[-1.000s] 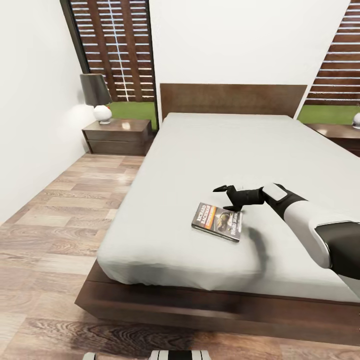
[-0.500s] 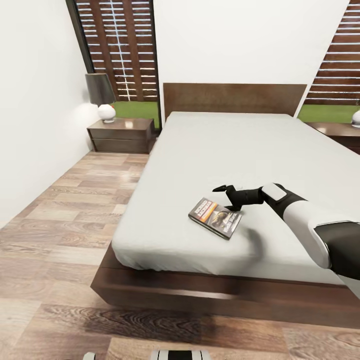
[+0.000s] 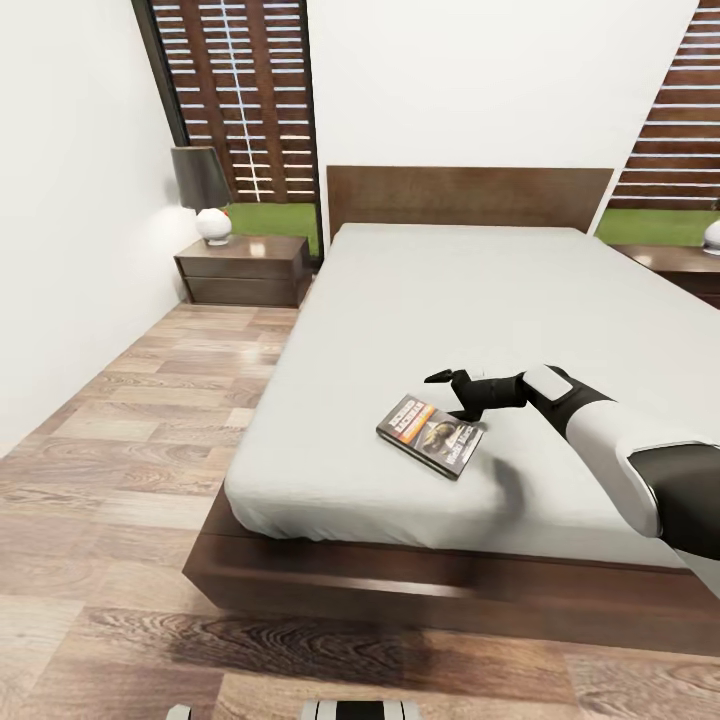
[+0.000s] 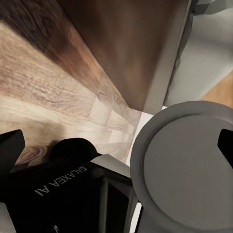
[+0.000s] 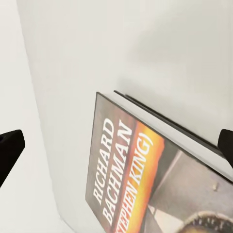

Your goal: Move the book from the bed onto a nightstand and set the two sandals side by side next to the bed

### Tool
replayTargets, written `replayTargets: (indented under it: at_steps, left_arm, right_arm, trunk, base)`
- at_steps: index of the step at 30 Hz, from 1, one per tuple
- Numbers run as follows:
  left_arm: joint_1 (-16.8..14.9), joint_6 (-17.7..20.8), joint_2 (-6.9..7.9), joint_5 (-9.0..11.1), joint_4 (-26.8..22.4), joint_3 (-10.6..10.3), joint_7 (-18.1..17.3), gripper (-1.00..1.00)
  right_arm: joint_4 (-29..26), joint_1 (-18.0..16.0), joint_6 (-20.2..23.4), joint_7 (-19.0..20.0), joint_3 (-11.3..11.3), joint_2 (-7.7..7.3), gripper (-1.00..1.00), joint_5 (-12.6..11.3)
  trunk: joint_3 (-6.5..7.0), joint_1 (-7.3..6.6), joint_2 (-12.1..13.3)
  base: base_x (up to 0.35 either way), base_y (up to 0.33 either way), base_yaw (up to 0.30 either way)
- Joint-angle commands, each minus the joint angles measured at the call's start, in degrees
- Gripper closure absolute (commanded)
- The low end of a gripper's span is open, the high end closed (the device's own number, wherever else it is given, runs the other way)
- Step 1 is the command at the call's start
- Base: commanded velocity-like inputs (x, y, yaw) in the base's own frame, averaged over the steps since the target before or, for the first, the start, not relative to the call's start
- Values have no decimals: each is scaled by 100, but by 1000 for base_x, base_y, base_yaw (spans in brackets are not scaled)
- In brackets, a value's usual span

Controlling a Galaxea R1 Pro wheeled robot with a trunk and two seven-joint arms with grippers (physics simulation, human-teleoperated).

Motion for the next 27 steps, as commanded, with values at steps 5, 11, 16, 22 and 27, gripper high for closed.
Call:
replayTargets:
  at_steps: [5, 11, 16, 22, 27]
  left_arm:
    - [-1, 61, 1, -19, -2, 23, -20, -100]
    - [1, 66, 1, -19, -2, 23, -22, -100]
    - [6, 61, 1, -18, -1, 23, -22, -100]
    - [7, 54, 1, -18, -2, 23, -22, -100]
    - [7, 57, 3, -18, -2, 23, -23, -100]
  right_arm:
    - [-1, -4, 7, 55, 45, -4, -100, 22]
    - [-1, -5, 6, 57, 49, -2, -100, 23]
    - [-3, -5, 6, 58, 51, 0, -100, 23]
    - [-5, -5, 6, 53, 64, 1, -100, 23]
    - [-8, -5, 6, 52, 74, 1, -100, 23]
  trunk:
    - [-5, -1, -2]
    - [-5, -1, -2]
    - [-5, -1, -2]
    - [-5, -1, -2]
    - [-5, -1, -2]
  base:
    - [0, 0, 0]
    - [1, 0, 0]
    - [56, 16, 0]
    - [123, 56, 0]
    - [147, 96, 0]
